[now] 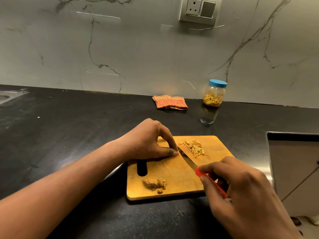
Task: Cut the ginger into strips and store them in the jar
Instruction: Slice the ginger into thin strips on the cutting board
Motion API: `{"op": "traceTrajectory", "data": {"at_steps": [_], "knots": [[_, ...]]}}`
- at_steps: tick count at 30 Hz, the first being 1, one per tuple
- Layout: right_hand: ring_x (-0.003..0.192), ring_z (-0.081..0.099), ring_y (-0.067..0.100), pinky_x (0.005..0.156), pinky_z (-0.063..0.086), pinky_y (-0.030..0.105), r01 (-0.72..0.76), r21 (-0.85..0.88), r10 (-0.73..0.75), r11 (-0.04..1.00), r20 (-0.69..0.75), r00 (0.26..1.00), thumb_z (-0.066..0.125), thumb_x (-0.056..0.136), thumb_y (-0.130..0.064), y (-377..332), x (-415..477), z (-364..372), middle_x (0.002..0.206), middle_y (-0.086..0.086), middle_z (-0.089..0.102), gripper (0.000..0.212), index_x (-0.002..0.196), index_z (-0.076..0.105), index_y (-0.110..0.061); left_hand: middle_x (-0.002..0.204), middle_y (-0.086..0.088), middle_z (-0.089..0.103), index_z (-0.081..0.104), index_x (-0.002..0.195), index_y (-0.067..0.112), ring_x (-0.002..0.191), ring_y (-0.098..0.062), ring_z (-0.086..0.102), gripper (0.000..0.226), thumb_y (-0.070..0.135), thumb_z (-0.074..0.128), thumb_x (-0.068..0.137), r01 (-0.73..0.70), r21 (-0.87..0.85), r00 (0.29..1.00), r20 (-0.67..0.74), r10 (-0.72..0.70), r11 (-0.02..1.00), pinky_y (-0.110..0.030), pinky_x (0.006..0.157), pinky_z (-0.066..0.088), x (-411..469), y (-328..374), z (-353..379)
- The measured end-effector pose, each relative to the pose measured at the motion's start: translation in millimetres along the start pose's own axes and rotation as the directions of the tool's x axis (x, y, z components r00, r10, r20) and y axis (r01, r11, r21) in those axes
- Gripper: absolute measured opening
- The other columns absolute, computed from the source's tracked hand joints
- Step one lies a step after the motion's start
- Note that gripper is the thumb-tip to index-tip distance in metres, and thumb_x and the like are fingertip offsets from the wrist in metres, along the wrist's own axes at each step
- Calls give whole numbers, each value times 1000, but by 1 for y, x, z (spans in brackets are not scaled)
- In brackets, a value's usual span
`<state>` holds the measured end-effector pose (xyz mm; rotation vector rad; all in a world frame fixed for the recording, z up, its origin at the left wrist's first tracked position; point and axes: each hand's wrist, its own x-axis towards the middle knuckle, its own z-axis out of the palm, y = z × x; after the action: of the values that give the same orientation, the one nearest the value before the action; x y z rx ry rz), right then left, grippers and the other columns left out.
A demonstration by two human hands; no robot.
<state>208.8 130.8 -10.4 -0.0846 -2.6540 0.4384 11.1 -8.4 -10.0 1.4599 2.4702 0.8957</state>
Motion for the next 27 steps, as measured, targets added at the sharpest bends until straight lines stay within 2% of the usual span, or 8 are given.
{"op": "traceTrajectory", "data": {"at_steps": [4,9,13,16,20,23,25,27], "knots": [[52,52,2,50,26,-3,-4,-33,5,999,28,1000,85,62,-19,-4,1,1,67,-14,58,23,81,75,-28,97,24,68,80,95,33,102,3,60,13,34,76,83,-19,5,999,43,18,1000,-24,95,50,0,-2,-4],[44,53,11,46,34,5,10,-112,-5,994,52,999,88,55,-14,-11,5,4,62,-6,57,24,73,75,-22,103,22,69,79,100,30,105,4,58,15,32,74,85,-46,62,995,87,40,997,-16,94,43,2,-4,-6],[44,52,13,47,27,4,2,-193,13,981,76,997,90,49,-11,-14,11,14,61,-3,56,30,73,74,-21,106,22,68,79,102,28,105,6,56,17,30,73,87,-49,81,991,126,39,995,-12,92,41,2,-3,-9],[62,54,11,52,41,13,17,-206,6,978,108,994,77,73,-16,-20,17,14,78,-3,57,20,91,72,-22,108,23,67,78,103,28,105,8,55,17,29,72,87,-51,91,989,141,38,994,-8,90,37,2,-2,-9],[85,45,6,70,41,14,89,-146,-77,985,88,993,47,97,-24,-22,20,14,103,-6,47,24,119,55,-28,109,23,66,78,105,29,111,3,56,18,29,72,88,-54,102,989,145,39,993,-17,97,43,2,-2,-11],[71,52,10,54,34,11,86,-216,-42,973,198,979,68,83,-21,-21,17,10,88,-5,53,18,100,66,-26,108,24,66,78,106,30,112,1,56,19,30,72,88,-47,105,988,151,31,993,-23,101,44,1,-1,-11],[47,51,12,47,25,6,17,-225,18,974,152,988,87,56,-14,-15,10,8,64,-4,54,26,75,72,-23,108,24,65,77,106,30,112,1,56,18,30,71,88,-45,102,988,151,30,994,-25,101,45,0,-1,-12],[39,46,10,46,22,4,16,-208,7,978,111,994,89,49,-12,-9,5,7,58,-4,53,27,68,72,-22,107,25,64,77,106,30,111,2,56,18,30,71,88,-53,104,988,149,37,993,-25,102,44,1,-1,-12]]}}
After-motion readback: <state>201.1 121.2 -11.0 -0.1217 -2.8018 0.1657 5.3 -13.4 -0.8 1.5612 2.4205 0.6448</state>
